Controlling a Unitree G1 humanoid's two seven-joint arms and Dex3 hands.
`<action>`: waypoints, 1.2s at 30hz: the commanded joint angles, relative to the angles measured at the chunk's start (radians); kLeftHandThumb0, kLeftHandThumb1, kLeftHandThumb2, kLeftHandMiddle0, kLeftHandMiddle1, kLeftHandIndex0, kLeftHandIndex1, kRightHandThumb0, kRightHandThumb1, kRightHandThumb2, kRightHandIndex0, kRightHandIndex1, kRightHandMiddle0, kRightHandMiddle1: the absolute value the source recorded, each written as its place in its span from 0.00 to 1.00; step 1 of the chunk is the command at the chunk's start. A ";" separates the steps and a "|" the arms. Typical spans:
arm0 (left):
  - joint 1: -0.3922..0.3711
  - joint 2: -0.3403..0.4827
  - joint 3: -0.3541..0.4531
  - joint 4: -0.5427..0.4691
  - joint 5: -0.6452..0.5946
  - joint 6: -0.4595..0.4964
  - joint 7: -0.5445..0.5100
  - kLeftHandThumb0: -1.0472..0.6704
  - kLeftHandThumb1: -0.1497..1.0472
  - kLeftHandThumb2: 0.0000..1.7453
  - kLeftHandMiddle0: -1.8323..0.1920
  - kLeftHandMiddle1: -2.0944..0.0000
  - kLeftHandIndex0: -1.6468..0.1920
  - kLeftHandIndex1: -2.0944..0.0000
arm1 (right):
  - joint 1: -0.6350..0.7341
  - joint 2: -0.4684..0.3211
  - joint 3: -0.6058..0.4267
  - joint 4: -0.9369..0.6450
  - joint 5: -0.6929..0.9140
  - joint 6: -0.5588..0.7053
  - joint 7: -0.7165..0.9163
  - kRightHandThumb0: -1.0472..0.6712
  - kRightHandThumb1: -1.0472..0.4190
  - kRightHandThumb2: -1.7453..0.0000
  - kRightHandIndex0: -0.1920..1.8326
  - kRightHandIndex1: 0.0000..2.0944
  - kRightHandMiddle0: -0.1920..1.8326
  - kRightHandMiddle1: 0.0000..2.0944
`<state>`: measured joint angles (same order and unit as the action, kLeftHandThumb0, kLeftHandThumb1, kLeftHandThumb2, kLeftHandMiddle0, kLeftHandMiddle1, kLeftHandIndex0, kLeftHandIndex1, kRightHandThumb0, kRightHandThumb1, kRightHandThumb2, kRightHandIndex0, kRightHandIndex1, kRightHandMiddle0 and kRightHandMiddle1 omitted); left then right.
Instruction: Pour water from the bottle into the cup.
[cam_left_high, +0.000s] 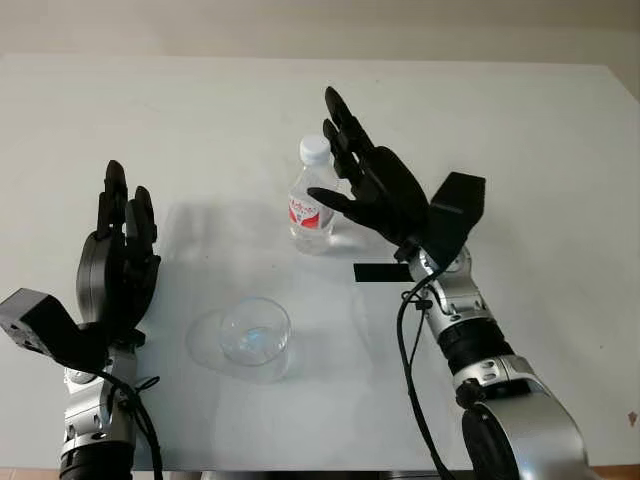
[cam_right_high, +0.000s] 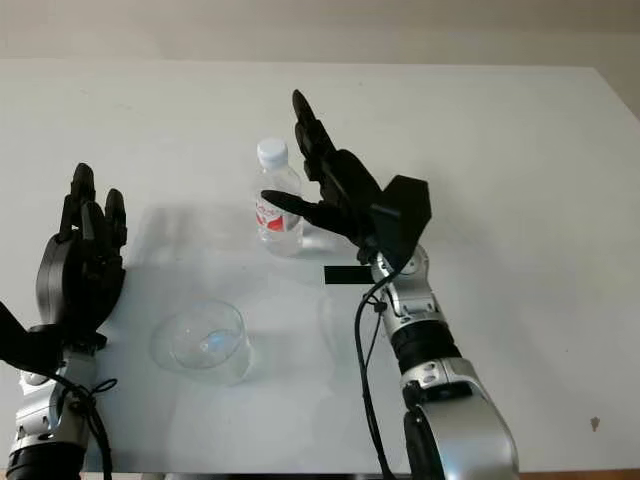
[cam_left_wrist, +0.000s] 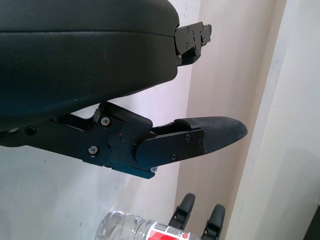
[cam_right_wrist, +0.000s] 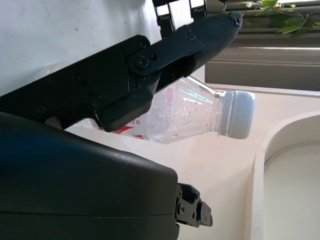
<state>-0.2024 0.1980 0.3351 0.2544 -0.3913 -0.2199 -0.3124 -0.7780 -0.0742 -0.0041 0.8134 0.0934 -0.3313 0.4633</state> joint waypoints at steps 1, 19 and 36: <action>0.019 -0.004 0.001 0.021 0.001 0.002 -0.005 0.18 1.00 0.33 1.00 0.98 1.00 0.98 | -0.031 0.008 0.000 0.034 -0.003 -0.015 0.002 0.03 0.12 0.97 0.00 0.00 0.00 0.00; -0.013 -0.001 0.006 0.047 0.010 -0.006 0.002 0.18 1.00 0.32 1.00 0.98 1.00 0.99 | -0.105 0.022 -0.020 0.221 -0.009 -0.031 0.064 0.05 0.08 0.96 0.00 0.00 0.00 0.00; -0.015 -0.006 0.002 0.052 0.016 -0.012 0.017 0.18 1.00 0.32 1.00 0.98 1.00 1.00 | -0.157 0.007 -0.052 0.258 0.050 0.031 0.346 0.17 0.14 0.98 0.00 0.00 0.05 0.03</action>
<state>-0.2358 0.2039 0.3400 0.2832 -0.3818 -0.2271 -0.2970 -0.9145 -0.0623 -0.0493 1.0645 0.1343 -0.3098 0.7956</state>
